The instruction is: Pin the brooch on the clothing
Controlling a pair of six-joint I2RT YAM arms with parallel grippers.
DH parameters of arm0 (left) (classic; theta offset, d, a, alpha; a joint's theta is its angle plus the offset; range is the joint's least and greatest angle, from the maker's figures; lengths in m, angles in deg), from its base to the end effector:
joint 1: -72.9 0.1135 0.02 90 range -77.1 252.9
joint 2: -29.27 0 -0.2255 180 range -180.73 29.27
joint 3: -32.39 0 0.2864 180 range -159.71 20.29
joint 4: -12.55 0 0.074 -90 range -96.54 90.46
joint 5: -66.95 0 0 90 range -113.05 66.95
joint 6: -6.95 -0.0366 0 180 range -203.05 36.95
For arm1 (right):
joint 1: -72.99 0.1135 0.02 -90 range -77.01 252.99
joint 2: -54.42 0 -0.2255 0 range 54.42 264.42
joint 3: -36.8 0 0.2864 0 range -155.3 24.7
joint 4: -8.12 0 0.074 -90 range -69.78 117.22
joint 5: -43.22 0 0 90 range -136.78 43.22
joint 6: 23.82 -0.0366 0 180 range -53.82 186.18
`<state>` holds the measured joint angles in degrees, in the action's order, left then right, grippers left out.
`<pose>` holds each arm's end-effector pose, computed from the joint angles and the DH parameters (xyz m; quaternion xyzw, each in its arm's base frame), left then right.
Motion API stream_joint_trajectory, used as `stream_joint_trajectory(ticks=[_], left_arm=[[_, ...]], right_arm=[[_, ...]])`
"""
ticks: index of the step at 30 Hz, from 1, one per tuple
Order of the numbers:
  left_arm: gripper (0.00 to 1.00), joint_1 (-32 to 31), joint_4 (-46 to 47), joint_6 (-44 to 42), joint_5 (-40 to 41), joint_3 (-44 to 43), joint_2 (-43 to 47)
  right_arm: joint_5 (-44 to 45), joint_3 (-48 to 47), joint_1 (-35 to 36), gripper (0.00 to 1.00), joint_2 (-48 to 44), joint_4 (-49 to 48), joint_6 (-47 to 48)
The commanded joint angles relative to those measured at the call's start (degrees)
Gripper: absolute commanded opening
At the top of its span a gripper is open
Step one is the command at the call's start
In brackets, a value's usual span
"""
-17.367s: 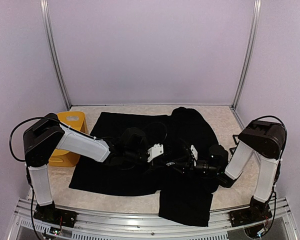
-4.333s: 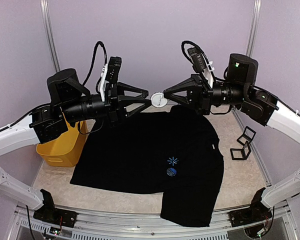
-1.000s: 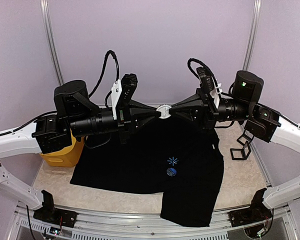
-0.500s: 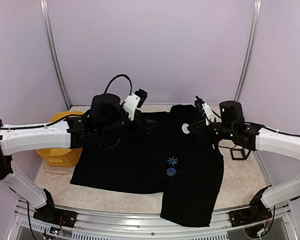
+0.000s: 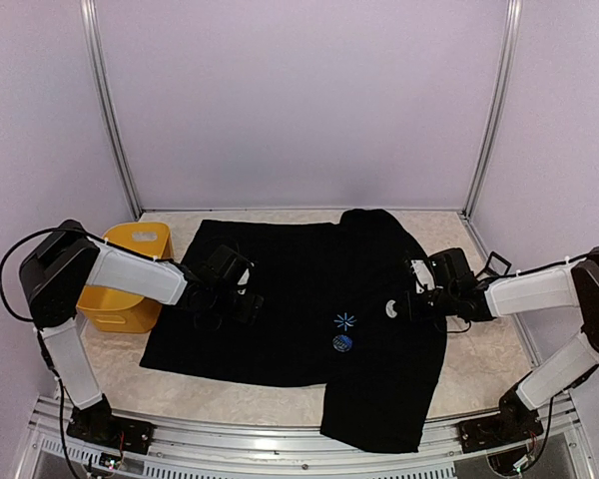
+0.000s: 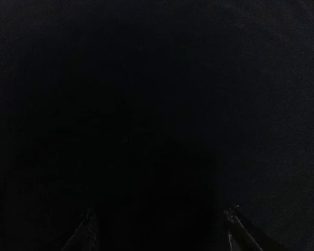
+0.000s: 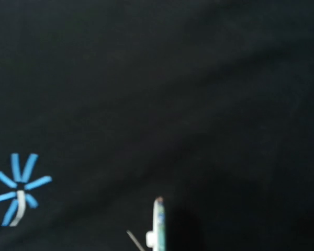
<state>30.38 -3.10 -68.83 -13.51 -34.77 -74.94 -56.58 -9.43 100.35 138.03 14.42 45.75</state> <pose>0.2773 -0.2460 0.0720 0.2050 0.9221 -0.0821 0.3178 0.2654 0.1444 0.0877 -0.0889 0.9123 0.2305 0.3265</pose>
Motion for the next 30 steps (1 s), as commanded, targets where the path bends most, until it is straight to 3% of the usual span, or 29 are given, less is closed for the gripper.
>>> stream_joint_trajectory(ticks=[1, 5, 7, 10, 11, 13, 16, 18, 21, 24, 26, 30], left_arm=[[0.76, 2.3, 2.3, 5.1, -1.1, 3.3, -1.2], [0.76, 2.7, 1.6, 5.5, 2.2, 3.1, -1.0], [0.73, 1.7, -1.7, 4.9, 8.7, 0.1, -1.4], [0.76, -5.9, -0.3, -5.0, 15.4, -6.2, -1.9], [0.77, -8.7, 2.2, -12.5, 12.8, -8.2, -2.2], [0.78, -13.5, 4.9, -22.9, 0.1, -11.2, -3.6], [0.75, -14.7, 4.3, -28.1, -20.2, -16.4, -7.1], [0.68, -14.8, 4.4, -29.3, -29.1, -19.3, -9.5], [0.65, -14.7, 2.3, -30.7, -28.7, -24.4, -13.8], [0.65, -14.4, -7.6, -30.9, -22.1, -35.1, -20.2], [0.64, -14.2, -12.8, -31.1, -21.9, -41.8, -24.7], [0.64, -14.4, -15.2, -31.0, -20.6, -44.4, -29.4]], right_arm=[[-2.0, 1.2, -2.6, 0.0, 1.0, -4.7, -1.6], [-1.6, 0.7, -3.6, 0.0, 0.0, -3.8, -0.8], [-1.3, -0.4, -3.8, 0.0, -0.5, -2.2, 0.3], [-1.7, -2.0, -3.8, 0.0, -1.1, -0.4, 2.9], [-1.7, -2.1, -3.8, 0.0, -1.4, -0.3, 3.7], [-1.7, -2.3, -3.8, 0.0, -1.9, -0.4, 5.0], [-3.3, -2.5, -3.8, 0.0, -2.5, -1.1, 6.5], [-4.6, -2.6, -3.8, 0.0, -2.7, -1.6, 7.0], [-5.5, -3.2, -3.9, 0.0, -2.3, -1.6, 7.6], [-5.8, -3.6, -3.9, 0.0, -1.8, -1.5, 7.8], [-4.4, -4.3, -3.9, 0.0, -1.4, -0.6, 7.6], [-4.2, -4.7, -3.9, 0.0, -0.7, -0.4, 8.2]])
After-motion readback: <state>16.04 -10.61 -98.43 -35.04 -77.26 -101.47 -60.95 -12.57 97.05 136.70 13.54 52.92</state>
